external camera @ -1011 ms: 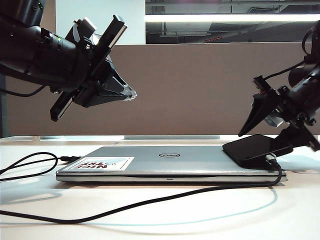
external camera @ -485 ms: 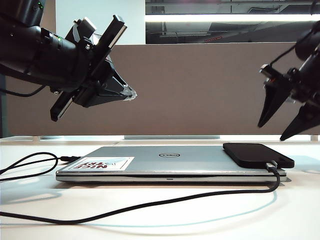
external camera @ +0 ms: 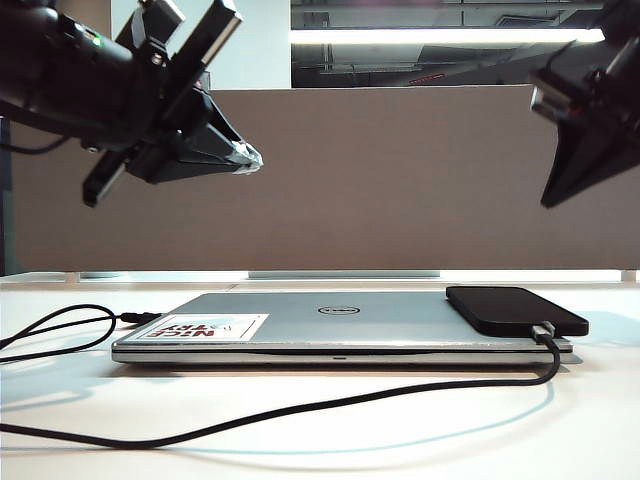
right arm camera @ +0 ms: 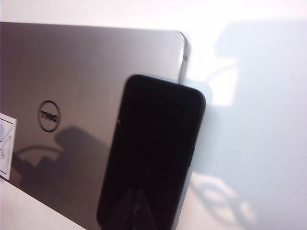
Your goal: Pick up the charging cable and the phone, plug the charging cable into the charging port on the phone, and finally place them back on the table.
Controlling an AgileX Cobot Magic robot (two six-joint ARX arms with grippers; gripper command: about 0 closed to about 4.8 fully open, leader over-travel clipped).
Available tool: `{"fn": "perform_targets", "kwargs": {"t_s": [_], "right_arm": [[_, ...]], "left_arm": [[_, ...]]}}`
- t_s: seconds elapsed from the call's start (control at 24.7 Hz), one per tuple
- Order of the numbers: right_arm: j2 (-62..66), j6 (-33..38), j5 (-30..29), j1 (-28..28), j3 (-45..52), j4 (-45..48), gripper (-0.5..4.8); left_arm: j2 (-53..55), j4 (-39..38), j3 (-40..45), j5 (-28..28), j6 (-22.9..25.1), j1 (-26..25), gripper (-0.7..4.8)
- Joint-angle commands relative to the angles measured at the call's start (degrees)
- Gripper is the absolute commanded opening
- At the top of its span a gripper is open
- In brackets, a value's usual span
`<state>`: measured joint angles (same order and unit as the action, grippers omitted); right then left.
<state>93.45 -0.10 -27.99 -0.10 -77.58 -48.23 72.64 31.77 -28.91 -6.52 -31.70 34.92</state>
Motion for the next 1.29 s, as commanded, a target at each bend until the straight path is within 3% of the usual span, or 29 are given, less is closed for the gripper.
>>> {"fn": "perform_targets", "kwargs": {"t_s": [0.04, 0.32, 0.57, 0.85, 0.97, 1.29], "right_arm": [[-4.7, -1.2, 2.4, 0.1, -0.3, 2.8, -0.02], [-16.5, -1.2, 8.5, 0.8, 3.0, 12.5, -0.02], [-29.1, -0.2, 9.0, 2.4, 16.1, 24.0, -0.02], [-38.2, 0.0, 10.8, 2.7, 28.1, 28.9, -0.02], [-44.6, 0.1, 11.6, 2.7, 36.8, 36.0, -0.02], [-51.4, 0.9, 14.0, 3.0, 47.6, 40.3, -0.02]], "left_arm": [[-4.2, -6.5, -0.3, -0.2, 8.1, 0.0, -0.06], [-10.3, -21.5, -4.8, -0.1, 19.4, 0.0, -0.06], [-10.9, -25.2, -8.5, -0.1, 19.3, 0.0, -0.06], [-11.5, -28.5, -8.1, -0.1, 20.9, 0.0, -0.06], [-13.8, -28.3, -4.9, -0.1, 20.7, 0.1, -0.06], [-26.2, -28.3, 4.0, 0.0, 20.8, 0.0, -0.06]]}}
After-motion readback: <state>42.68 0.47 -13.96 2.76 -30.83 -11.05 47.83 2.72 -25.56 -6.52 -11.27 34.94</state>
